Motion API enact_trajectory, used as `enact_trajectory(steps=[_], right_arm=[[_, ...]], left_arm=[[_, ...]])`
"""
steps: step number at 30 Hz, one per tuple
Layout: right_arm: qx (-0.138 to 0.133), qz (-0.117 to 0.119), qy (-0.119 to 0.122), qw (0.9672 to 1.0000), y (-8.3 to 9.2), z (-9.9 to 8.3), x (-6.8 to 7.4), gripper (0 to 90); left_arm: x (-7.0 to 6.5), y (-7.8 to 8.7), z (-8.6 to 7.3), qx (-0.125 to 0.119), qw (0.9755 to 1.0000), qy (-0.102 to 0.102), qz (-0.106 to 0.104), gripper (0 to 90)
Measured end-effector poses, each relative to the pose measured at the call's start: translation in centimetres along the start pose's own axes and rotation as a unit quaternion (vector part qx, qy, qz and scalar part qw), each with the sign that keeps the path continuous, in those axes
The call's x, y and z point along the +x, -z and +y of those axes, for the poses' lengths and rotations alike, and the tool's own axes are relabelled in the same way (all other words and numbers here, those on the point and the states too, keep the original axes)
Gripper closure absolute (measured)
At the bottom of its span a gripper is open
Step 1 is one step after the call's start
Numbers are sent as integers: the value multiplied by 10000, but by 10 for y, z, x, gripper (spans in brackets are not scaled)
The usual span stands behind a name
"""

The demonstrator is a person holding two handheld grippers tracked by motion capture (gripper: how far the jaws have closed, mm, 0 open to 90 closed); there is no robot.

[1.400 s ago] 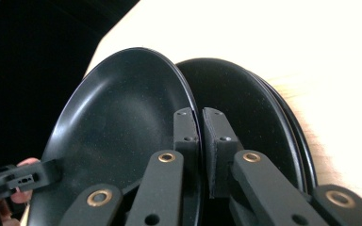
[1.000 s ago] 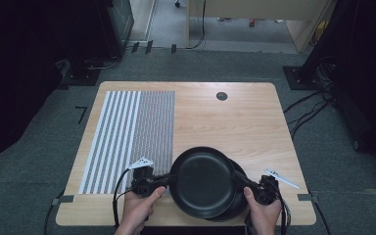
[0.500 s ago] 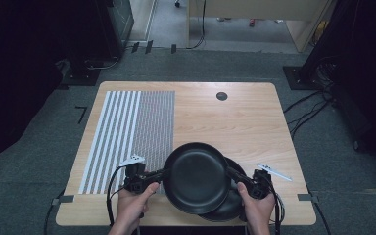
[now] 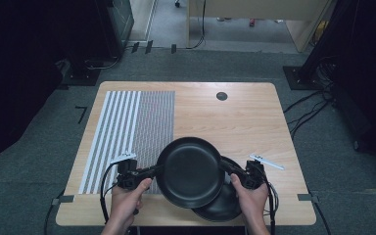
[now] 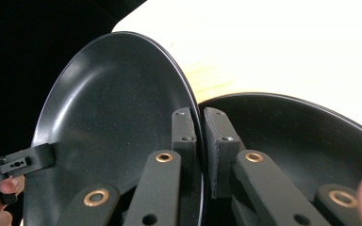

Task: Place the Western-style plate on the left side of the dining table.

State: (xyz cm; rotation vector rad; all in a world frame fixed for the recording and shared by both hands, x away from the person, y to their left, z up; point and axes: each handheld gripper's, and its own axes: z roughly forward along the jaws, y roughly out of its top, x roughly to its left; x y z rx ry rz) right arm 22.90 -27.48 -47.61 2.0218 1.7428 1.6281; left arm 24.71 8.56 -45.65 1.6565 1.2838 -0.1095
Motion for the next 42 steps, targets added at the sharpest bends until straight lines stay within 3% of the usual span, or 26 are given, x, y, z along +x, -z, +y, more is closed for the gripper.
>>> enact_trajectory(steps=[10,19,28,42], right_arm=[[149,25,190,9997,-19,14,16,841],[425,102,407,9982,-49,33,36,840],[731,279,621,9950,-91,51,55,839],[1123,333,920,9888,-143,68,70,833]], left_arm=[[16,12,7,-181,9997,186,40,813],[35,27,14,-445,9979,434,189,813],[58,42,21,-724,9941,715,388,813],[87,48,22,-912,9880,1096,602,813]])
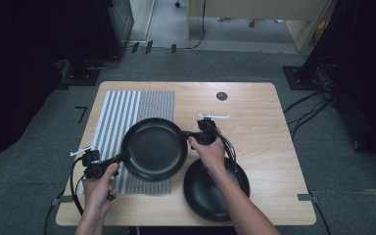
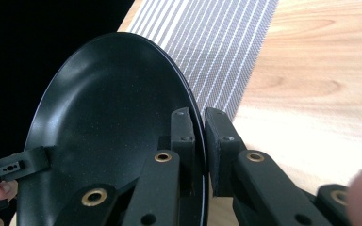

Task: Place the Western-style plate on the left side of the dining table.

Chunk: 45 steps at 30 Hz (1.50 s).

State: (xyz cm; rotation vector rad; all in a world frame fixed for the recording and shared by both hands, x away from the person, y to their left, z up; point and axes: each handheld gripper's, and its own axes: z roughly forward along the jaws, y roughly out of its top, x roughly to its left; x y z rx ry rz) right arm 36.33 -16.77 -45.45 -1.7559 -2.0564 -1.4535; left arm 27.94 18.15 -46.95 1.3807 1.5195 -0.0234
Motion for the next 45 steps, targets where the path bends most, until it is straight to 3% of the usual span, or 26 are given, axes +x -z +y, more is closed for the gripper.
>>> enact_trajectory(steps=[14,27,31,37,45], right_arm=[[441,-51,513,9977,-42,35,6,824],[792,-34,923,9926,-98,69,13,811],[772,30,899,9929,-109,76,13,806],[737,93,822,9938,-130,85,9,799],[817,112,774,9936,-158,82,1,793]], left_arm=[[22,-6,2,-118,9989,431,136,808],[50,-14,7,-257,9947,958,255,805],[55,-17,8,-293,9933,1079,287,801],[61,-26,6,-131,9928,1144,326,781],[68,-29,4,-143,9899,1314,504,771]])
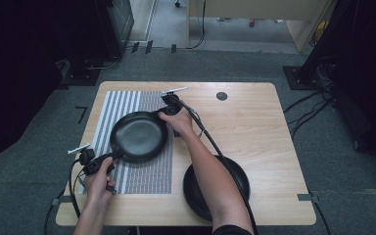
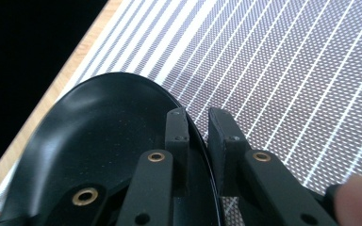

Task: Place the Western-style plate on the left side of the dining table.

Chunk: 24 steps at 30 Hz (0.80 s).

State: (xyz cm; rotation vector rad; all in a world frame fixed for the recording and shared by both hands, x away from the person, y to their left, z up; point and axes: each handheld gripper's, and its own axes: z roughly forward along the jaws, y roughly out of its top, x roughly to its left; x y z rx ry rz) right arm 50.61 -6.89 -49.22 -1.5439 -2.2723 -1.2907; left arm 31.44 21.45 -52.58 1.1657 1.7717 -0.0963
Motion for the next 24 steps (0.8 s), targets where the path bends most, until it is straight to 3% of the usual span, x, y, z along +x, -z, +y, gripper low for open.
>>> enact_trajectory(steps=[4,7,13,20,24], right_arm=[[-60,61,-113,9999,-6,1,-2,791],[-85,-36,-67,9999,-7,-1,0,791],[-223,75,-363,9991,-6,-6,-3,792],[-248,51,-366,9990,-5,-10,-2,805],[-318,50,-379,9988,-6,-12,-2,818]], left_arm=[[0,0,0,-16,10000,4,11,768],[1,1,0,-56,10000,68,-4,766],[0,3,2,-83,9998,120,-99,765],[3,8,13,-252,9993,208,-192,769],[7,6,15,-306,9993,212,-81,774]])
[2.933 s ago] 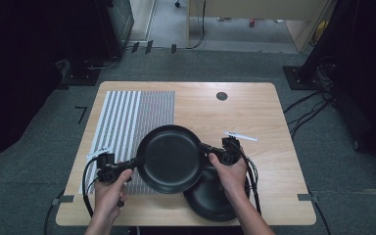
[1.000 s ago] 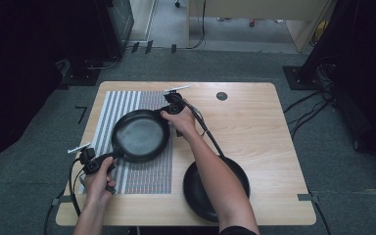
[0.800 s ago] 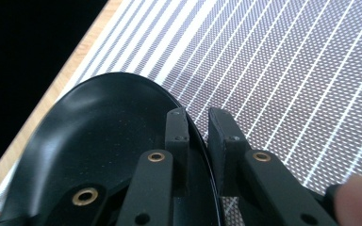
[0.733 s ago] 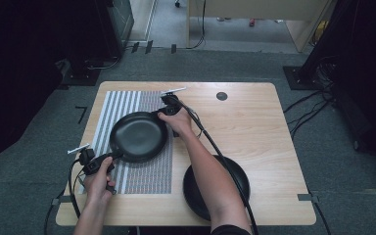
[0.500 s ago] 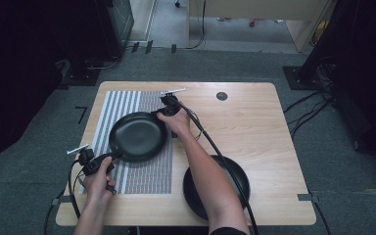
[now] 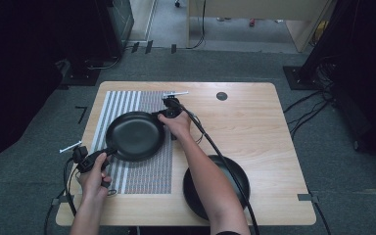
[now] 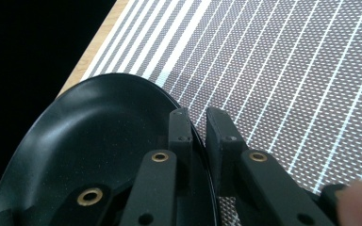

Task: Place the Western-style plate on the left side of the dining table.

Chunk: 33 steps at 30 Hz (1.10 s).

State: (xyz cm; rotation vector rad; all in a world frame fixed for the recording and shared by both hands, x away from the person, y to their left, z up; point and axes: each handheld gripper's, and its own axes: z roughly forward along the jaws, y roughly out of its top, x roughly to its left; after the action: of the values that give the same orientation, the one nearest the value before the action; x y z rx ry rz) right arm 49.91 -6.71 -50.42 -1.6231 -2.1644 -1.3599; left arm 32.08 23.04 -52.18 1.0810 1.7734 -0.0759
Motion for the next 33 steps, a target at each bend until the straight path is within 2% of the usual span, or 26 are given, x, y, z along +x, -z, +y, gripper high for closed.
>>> enact_trajectory(steps=[3,9,11,12,13,16,18,22,23,25,28,31,33], right_arm=[[-70,-54,-11,10000,-1,-2,1,822],[-144,-58,-89,9998,-1,-4,0,822],[-167,-28,-191,9997,-1,-5,-1,791],[-250,8,-311,9992,1,-5,1,720],[-250,8,-311,9992,1,-5,1,720],[-412,-182,-206,9988,9,-3,4,631],[-473,-392,-2,9981,17,-3,3,577],[-614,-610,134,9962,36,-7,-5,487],[-661,-680,173,9953,43,-10,-9,468],[-739,-734,231,9943,55,-15,-14,425],[-771,-739,275,9939,74,-22,-19,397],[-569,-819,538,9936,89,-29,-20,363],[-575,-792,639,9931,100,-35,-19,349]], left_arm=[[2,-2,0,23,10000,-32,90,774],[5,-6,1,55,9999,-85,78,763],[4,-4,1,55,9997,-248,21,693],[2,-2,2,72,9991,-417,68,611],[-3,0,3,57,9974,-692,164,611],[-14,8,5,-61,9920,-1204,380,487],[-18,12,4,-45,9888,-1413,487,420],[-25,12,-4,149,9823,-1727,705,309],[-26,13,-6,168,9815,-1753,747,281],[-31,15,-10,186,9779,-1894,865,247],[-35,19,-15,165,9754,-2021,868,207],[-39,25,-21,105,9706,-2234,887,181],[-41,29,-25,77,9681,-2335,902,177]])
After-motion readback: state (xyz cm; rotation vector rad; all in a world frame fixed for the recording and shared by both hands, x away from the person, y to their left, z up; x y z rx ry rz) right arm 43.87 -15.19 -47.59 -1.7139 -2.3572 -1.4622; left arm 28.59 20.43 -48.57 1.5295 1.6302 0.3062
